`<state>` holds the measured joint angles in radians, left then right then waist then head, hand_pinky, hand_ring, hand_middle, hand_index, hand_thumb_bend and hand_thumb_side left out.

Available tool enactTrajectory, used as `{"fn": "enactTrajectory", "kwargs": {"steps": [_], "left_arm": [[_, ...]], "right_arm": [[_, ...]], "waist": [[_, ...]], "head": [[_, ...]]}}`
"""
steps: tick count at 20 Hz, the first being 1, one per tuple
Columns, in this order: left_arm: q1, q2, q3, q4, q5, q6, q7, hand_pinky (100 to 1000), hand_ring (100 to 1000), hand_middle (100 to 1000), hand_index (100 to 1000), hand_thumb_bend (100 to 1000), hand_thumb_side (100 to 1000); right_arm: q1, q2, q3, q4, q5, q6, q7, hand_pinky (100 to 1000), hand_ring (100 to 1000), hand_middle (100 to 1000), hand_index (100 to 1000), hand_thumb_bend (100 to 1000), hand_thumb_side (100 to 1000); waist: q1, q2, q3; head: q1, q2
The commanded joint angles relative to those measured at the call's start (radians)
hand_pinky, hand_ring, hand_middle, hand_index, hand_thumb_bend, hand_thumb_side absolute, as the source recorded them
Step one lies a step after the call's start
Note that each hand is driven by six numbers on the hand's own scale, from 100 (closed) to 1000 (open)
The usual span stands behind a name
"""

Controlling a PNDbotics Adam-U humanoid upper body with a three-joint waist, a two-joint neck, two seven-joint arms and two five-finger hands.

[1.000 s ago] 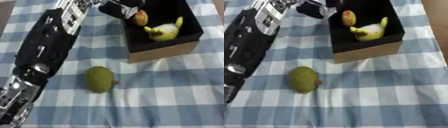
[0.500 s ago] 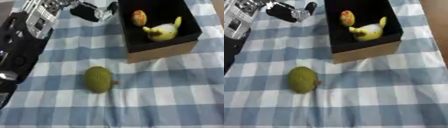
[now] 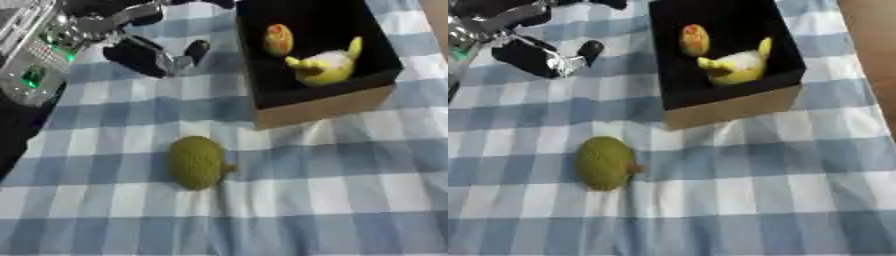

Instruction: Pick up objects on the table and place them in the box.

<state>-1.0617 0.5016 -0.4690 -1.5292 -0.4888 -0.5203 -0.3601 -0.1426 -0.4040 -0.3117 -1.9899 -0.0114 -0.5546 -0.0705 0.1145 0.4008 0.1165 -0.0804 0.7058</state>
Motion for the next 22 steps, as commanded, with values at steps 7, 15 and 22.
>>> {"fn": "enactTrajectory", "kwargs": {"steps": [7, 15, 22], "left_arm": [[0.039, 0.017, -0.031, -0.115, 0.118, 0.086, -0.147, 762, 835, 769, 892, 112, 621], [0.095, 0.013, -0.035, -0.155, 0.105, 0.119, -0.235, 765, 835, 766, 881, 213, 647], [0.156, 0.029, -0.055, -0.166, -0.002, 0.093, -0.184, 778, 841, 750, 861, 407, 687]], "right_arm": [[0.006, -0.025, -0.010, -0.010, 0.018, 0.000, -0.015, 957, 1000, 426, 989, 100, 470], [0.021, -0.034, -0.011, -0.010, 0.028, 0.003, -0.019, 957, 1000, 424, 989, 100, 470], [0.027, -0.037, -0.009, -0.010, 0.032, 0.002, -0.019, 957, 1000, 423, 989, 100, 470]], "waist": [[-0.005, -0.044, 0.009], [0.004, -0.053, 0.027], [0.006, -0.056, 0.034]], "head": [[-0.012, 0.005], [-0.019, 0.026], [-0.024, 0.032]]}}
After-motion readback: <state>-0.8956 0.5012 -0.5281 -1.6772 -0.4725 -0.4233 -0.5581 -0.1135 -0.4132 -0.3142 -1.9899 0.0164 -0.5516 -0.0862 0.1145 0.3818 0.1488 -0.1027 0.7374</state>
